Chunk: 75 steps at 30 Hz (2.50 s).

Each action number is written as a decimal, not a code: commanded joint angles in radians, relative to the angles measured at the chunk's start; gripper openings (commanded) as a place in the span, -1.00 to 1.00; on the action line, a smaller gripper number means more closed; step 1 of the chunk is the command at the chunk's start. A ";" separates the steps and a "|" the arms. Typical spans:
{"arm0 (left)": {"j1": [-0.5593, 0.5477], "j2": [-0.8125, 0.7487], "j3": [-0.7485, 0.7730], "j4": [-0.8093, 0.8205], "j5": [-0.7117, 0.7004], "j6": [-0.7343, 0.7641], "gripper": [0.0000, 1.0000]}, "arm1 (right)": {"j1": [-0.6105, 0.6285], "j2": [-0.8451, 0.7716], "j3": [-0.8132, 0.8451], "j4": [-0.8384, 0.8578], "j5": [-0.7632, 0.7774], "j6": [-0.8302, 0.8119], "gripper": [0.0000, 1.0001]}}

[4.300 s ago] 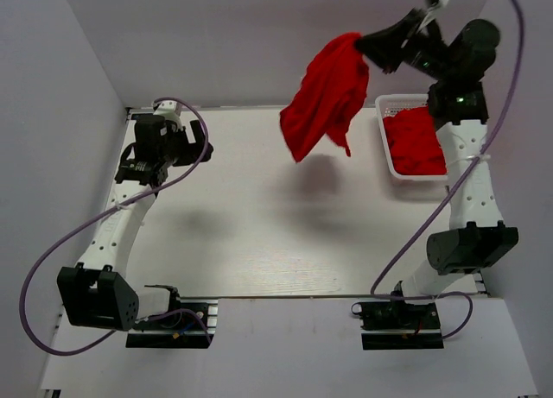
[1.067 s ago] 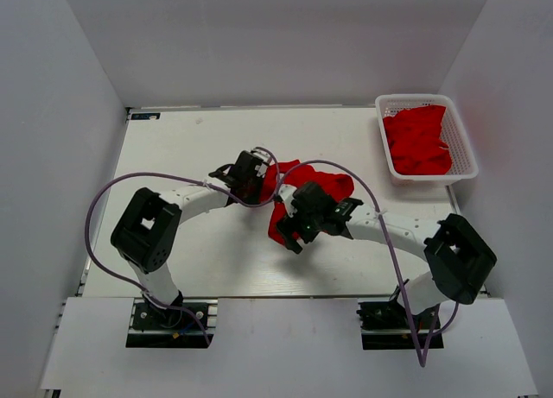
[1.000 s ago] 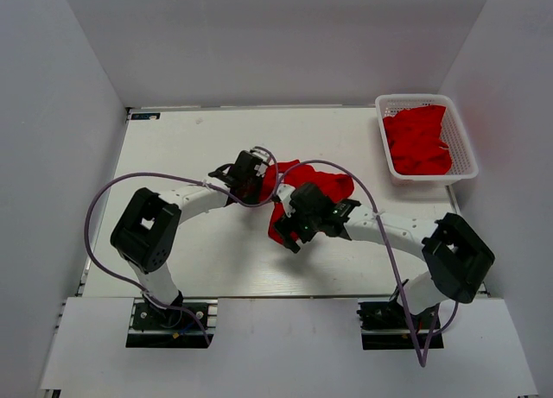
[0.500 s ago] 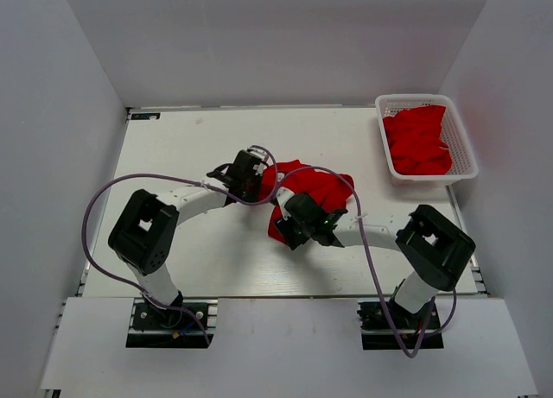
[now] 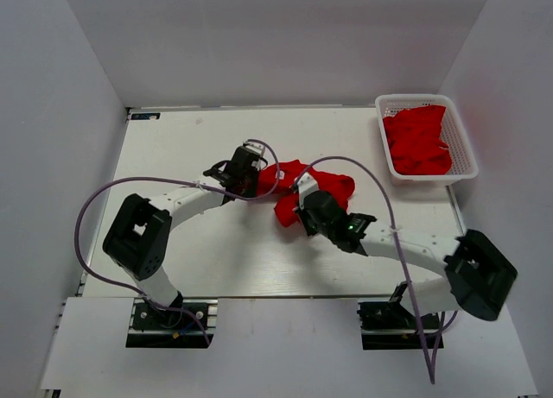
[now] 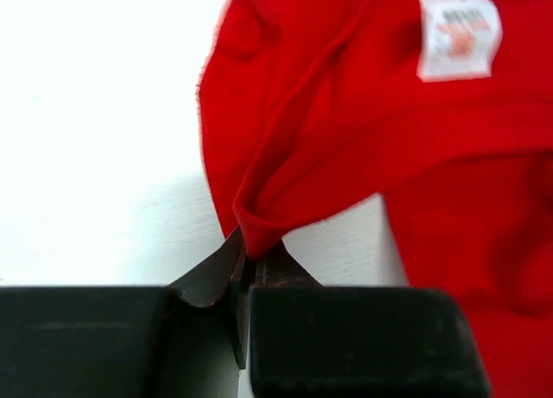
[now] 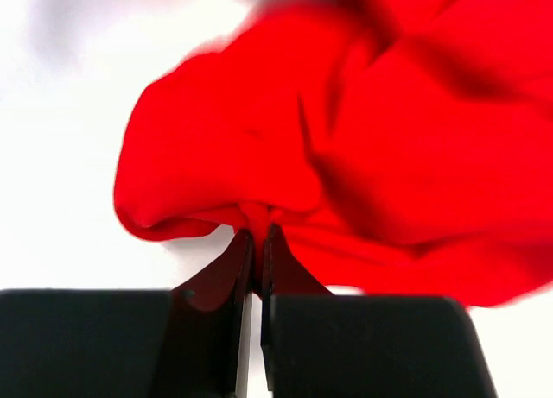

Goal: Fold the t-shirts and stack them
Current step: Flatten out the tshirt

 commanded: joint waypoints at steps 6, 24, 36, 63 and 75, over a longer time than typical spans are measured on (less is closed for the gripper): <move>0.012 -0.105 0.189 -0.110 -0.257 -0.060 -1.00 | -0.069 -0.245 0.059 -0.068 0.362 -0.027 -1.00; 0.086 -0.188 0.485 -0.239 -0.622 0.039 -1.00 | -0.484 -0.253 0.373 0.012 0.556 -0.183 -1.00; 0.117 0.036 1.062 -0.083 -0.419 0.368 -1.00 | -0.572 0.067 1.046 0.018 0.136 -0.364 -1.00; 0.252 -0.155 0.429 -0.414 -0.220 -0.026 -1.00 | -0.667 -0.191 0.304 -0.171 0.025 -0.040 -1.00; 0.252 -0.614 0.462 -0.282 -0.185 0.052 -1.00 | -0.666 -0.544 0.431 -0.209 0.093 -0.096 -1.00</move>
